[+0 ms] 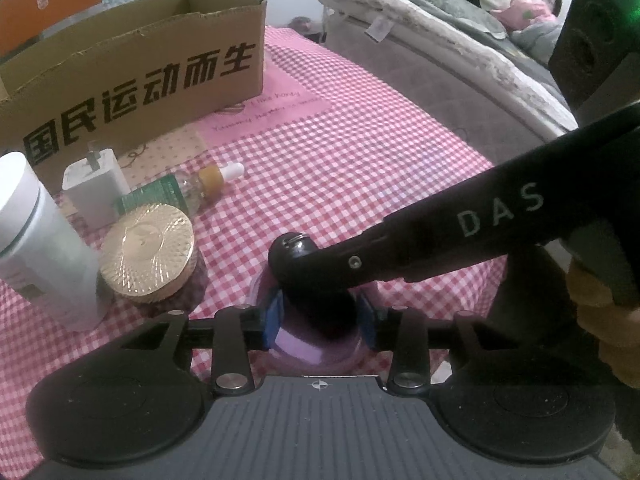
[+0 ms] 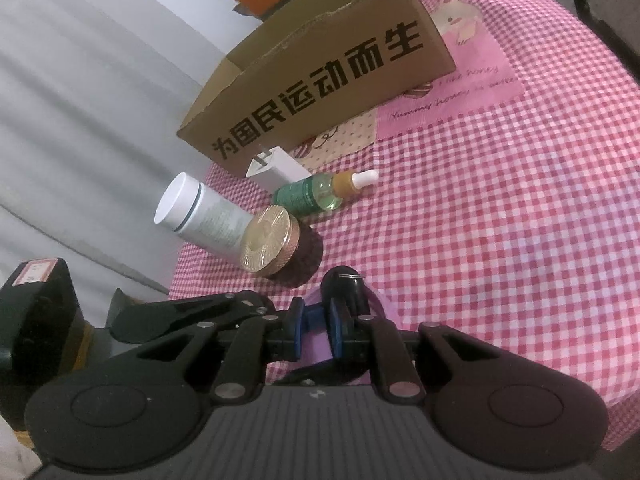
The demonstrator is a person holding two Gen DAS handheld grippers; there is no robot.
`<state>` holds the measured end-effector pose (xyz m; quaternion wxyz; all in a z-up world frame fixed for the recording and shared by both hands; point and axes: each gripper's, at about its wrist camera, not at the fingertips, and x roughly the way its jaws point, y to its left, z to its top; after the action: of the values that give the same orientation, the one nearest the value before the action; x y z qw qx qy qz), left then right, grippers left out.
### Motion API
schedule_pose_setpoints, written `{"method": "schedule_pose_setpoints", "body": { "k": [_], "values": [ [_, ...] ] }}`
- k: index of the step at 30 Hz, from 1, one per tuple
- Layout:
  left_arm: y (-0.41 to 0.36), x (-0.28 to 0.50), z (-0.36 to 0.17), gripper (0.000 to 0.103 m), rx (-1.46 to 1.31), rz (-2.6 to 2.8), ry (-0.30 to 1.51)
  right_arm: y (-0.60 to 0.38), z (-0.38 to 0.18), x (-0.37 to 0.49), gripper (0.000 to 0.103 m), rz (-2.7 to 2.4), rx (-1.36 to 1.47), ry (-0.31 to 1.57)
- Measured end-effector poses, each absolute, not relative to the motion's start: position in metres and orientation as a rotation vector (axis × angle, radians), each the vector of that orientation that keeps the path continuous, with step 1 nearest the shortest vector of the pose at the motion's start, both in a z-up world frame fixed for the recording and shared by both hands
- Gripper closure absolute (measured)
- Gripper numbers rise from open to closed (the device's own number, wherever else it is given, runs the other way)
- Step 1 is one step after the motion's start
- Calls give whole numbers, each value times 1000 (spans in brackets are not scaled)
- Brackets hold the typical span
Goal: Organize rigid objects
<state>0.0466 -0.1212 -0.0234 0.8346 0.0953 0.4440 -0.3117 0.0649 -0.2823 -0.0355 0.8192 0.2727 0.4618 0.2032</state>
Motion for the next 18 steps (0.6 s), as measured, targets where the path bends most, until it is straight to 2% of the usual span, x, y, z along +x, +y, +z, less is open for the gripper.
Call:
{"method": "schedule_pose_setpoints", "body": {
  "k": [8, 14, 18],
  "values": [
    [-119, 50, -24, 77, 183, -649, 947, -292, -32, 63, 87, 397, 595, 929],
    [-121, 51, -24, 78, 194, -639, 944, -286, -33, 74, 86, 386, 546, 918],
    [-121, 51, -26, 78, 197, -636, 951, -282, -36, 78, 80, 394, 545, 923]
  ]
}}
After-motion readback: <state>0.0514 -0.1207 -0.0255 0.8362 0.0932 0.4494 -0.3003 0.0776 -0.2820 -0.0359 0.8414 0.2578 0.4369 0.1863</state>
